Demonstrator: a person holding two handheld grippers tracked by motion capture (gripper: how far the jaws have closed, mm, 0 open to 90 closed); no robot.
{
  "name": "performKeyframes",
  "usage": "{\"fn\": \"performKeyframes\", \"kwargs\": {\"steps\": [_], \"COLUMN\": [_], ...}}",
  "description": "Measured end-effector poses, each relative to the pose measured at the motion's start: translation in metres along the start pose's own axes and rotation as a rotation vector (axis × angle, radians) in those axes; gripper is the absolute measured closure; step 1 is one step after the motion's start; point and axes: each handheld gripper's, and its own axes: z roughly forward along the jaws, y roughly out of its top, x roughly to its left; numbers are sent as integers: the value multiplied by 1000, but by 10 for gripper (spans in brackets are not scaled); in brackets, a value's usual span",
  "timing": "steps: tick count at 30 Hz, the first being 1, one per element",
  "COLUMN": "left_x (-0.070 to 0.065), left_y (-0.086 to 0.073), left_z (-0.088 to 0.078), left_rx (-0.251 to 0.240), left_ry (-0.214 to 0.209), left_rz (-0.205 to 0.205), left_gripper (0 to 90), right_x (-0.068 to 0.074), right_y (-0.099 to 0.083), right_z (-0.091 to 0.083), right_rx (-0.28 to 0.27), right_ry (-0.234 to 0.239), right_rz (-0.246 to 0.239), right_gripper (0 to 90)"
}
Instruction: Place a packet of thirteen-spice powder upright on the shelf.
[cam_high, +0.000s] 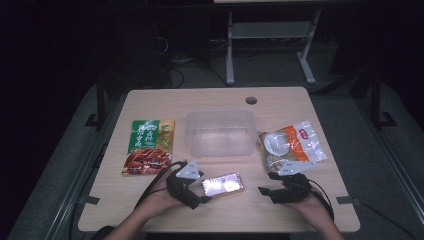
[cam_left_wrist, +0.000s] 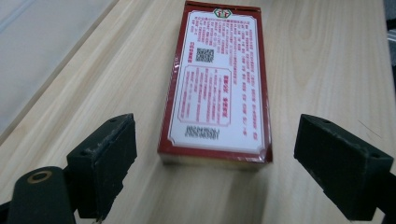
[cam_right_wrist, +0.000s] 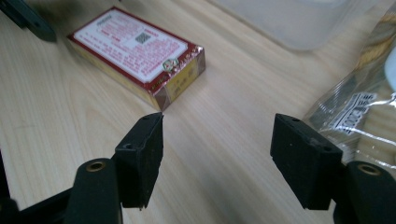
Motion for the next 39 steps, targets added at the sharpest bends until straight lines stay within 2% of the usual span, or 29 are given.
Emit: {"fn": "performKeyframes", "kwargs": {"steps": [2,9,11,16,20,24,25,27,28,29,39], "left_x": [2,2,2,1,0,0,0,0,-1,0,1], "left_y": [3,4,1,1,1,1,1,2,2,3,4], "left_z": [4,12,16,17,16,16,15,15,15,12,0], "left_rx": [1,36,57,62,53,53,63,59,43,50,8], "left_ry": [-9,-16,-20,-17,-15,-19,-17,-20,-22,-23,-32], "left_rz": [-2,14,21,34,42,40,53,54,40,59,41], "left_gripper": [129,150,181,248,305,312,312,315,316,318,322], "right_x": [0,-1,-1,-1,-1,-1,-1,-1,-2,-2,-3], "right_y": [2,3,4,4,4,4,4,4,4,4,3], "right_z": [-1,0,1,2,2,2,2,2,2,2,-1], "right_rx": [-18,-17,-18,-21,-21,-21,-22,-24,-24,-27,-39], "right_ry": [1,-2,1,0,2,5,5,7,7,8,24], "right_rz": [-2,-10,-12,-24,-27,-26,-25,-27,-28,-29,-24], "right_gripper": [339,336,335,335,336,336,336,337,337,337,336]}}
